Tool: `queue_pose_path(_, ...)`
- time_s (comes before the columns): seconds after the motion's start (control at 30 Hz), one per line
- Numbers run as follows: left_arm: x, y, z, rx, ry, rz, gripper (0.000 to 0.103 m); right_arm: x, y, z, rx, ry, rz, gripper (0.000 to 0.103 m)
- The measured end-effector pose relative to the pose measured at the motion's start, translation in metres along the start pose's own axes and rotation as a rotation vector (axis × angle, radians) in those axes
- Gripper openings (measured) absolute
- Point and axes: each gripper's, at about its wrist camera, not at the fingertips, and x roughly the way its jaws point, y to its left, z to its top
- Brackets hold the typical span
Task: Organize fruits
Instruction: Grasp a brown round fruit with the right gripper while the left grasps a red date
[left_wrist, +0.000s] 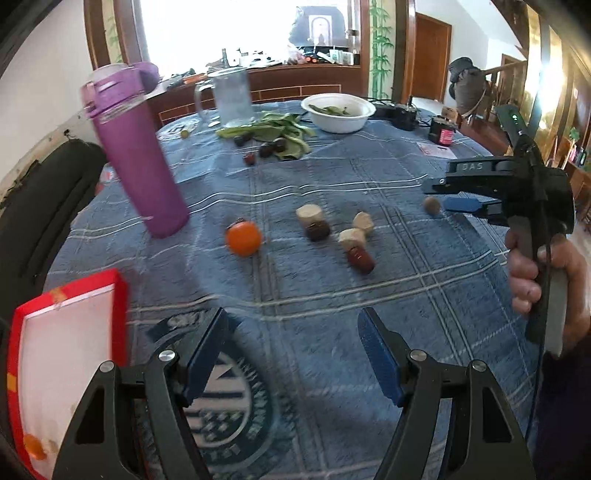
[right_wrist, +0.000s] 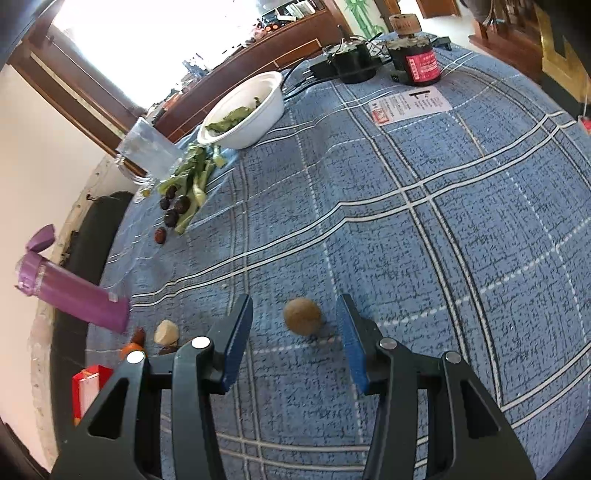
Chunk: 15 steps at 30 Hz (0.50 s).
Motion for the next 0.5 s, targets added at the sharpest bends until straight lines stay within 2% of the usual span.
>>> queue_pose_path(0.1,0.013,-0.007,0.006,0.002,0.007,0.004,0.068,0.007,0.002,-0.002,-0.02,0.005,-0.024,0.044)
queue_pose_path(0.17,0.023,-0.01,0.01,-0.005,0.023,0.006,0.067,0.009,0.007,-0.003,-0.056,-0.003,-0.062,0.033)
queue_pose_path(0.23,0.032,-0.014,0.013,-0.016,0.038,0.003,0.066,0.011,0.013,-0.005,-0.102,-0.021,-0.12,0.028)
queue_pose_path(0.37,0.042,-0.024,0.019,-0.029,0.06,-0.038,0.064,0.012,0.02,-0.01,-0.154,-0.029,-0.167,0.024)
queue_pose_path(0.5,0.054,-0.036,0.025,-0.016,0.07,-0.026,0.064,0.011,0.018,-0.01,-0.142,-0.023,-0.164,0.024)
